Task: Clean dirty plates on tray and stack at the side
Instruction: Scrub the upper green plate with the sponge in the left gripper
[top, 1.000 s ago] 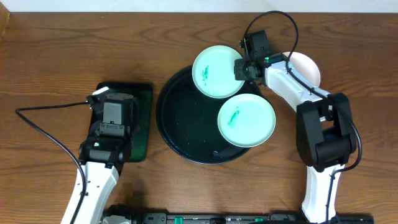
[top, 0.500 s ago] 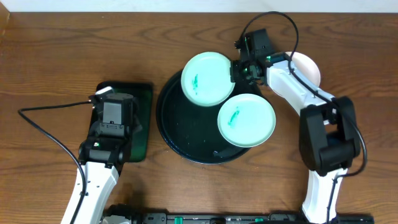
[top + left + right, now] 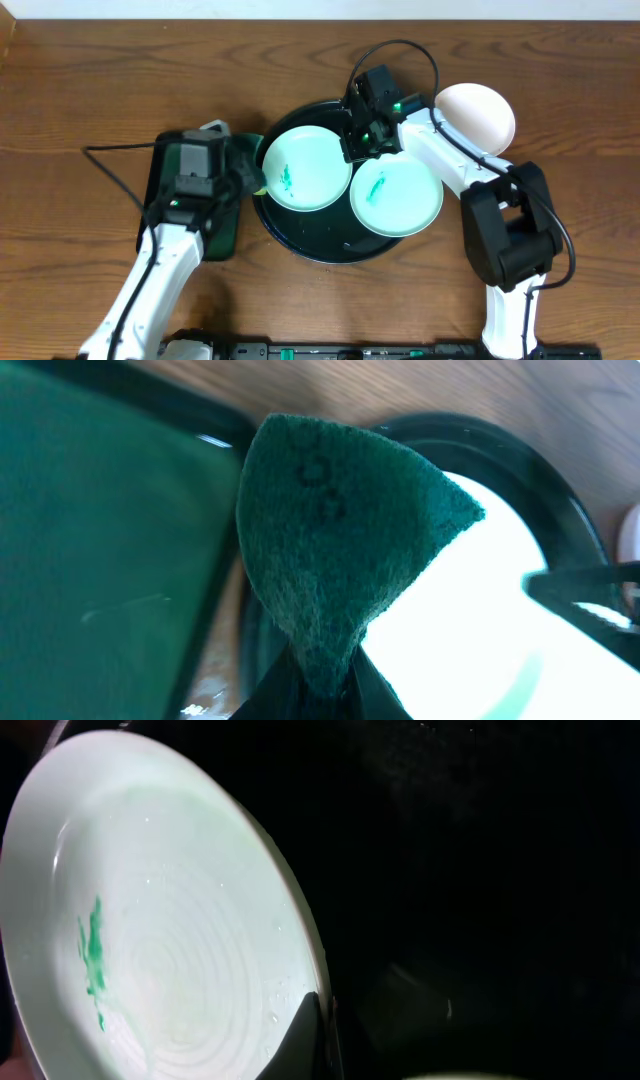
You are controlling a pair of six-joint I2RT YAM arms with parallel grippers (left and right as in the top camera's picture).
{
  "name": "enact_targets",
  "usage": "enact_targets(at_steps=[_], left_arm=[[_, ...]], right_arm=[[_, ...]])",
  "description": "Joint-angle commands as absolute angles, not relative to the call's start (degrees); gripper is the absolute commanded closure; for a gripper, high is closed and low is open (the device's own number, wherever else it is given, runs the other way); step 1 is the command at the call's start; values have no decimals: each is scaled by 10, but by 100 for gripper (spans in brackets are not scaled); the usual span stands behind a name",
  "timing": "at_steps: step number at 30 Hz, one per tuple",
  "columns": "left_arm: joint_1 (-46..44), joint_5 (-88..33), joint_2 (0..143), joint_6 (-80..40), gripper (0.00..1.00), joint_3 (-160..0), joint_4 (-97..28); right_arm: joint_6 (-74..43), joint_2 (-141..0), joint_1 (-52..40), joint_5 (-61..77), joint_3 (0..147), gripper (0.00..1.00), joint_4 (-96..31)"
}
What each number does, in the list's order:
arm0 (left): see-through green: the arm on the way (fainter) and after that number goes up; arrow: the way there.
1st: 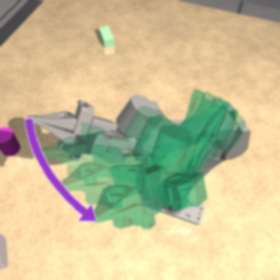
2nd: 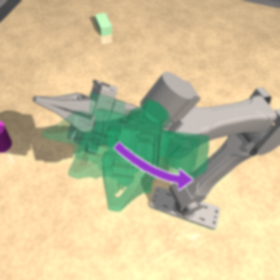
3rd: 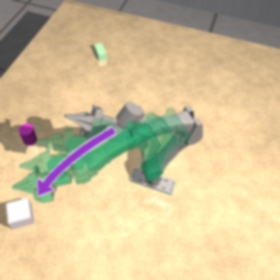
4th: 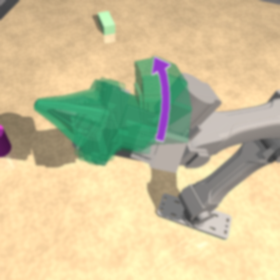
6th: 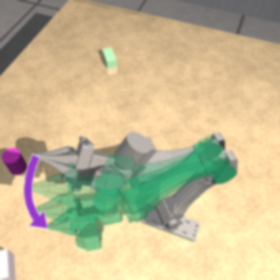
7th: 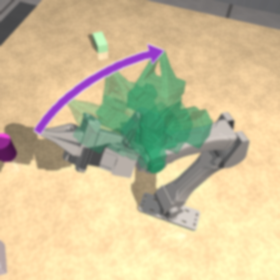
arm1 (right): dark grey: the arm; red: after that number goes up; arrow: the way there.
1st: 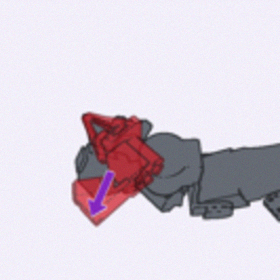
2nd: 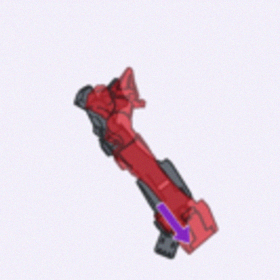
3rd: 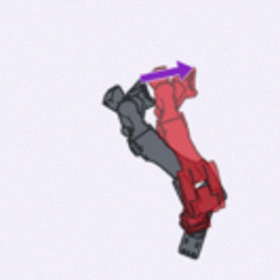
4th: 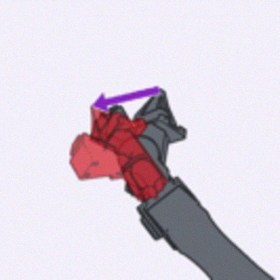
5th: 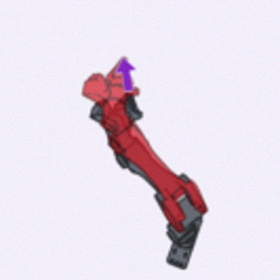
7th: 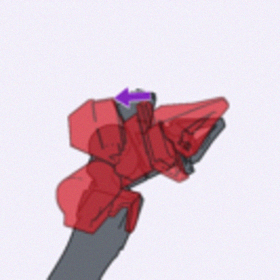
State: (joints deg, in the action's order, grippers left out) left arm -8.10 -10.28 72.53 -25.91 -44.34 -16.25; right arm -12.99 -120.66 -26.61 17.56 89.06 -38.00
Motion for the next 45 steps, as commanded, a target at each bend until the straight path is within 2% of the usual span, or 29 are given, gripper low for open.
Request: enact_targets(at_steps=[1, 6, 12, 16, 18, 20, 23, 26, 27, 30, 33, 35, 37, 43, 45], left_arm=[[-106, -150, 763, -278, 93, -444, -132], [-179, -132, 833, -286, 92, -444, -60], [-253, 51, 909, -286, 92, -444, -10], [-268, 96, 940, -286, 92, -444, 12], [-268, 96, 952, -286, 84, -444, 22], [-268, 97, 959, -286, 83, -444, 29], [-268, 97, 964, -286, 76, -444, 38], [-268, 97, 967, -286, 63, -444, 38], [-268, 97, 970, -286, 62, -444, 38], [-268, 97, 977, -277, 62, -444, 37], [-268, 97, 981, -244, 78, -444, 33], [-268, 97, 981, -231, 92, -444, 31], [-268, 95, 980, -232, 92, -444, 31], [-287, -33, 961, -248, 93, -446, 54], [-295, -39, 962, -269, 93, -446, 60]], right_arm=[[-126, -1230, -276, 152, 891, 99, -374], [-133, -1248, -284, 129, 891, 99, -366], [-133, -1264, -287, 129, 891, 99, -365], [-133, -1264, -287, 129, 891, 99, -364], [-133, -1264, -287, 129, 891, 99, -364], [-132, -1264, -287, 129, 891, 99, -364], [-133, -1264, -287, 129, 891, 99, -364], [-133, -1264, -287, 129, 891, 99, -364], [-132, -1264, -287, 129, 891, 99, -364], [-133, -1264, -287, 129, 891, 99, -364], [-132, -1264, -287, 129, 891, 99, -365], [-132, -1264, -287, 129, 891, 99, -365], [-132, -1264, -287, 129, 891, 99, -365], [-132, -1264, -287, 128, 891, 99, -364], [-132, -1264, -287, 124, 891, 99, -364]])
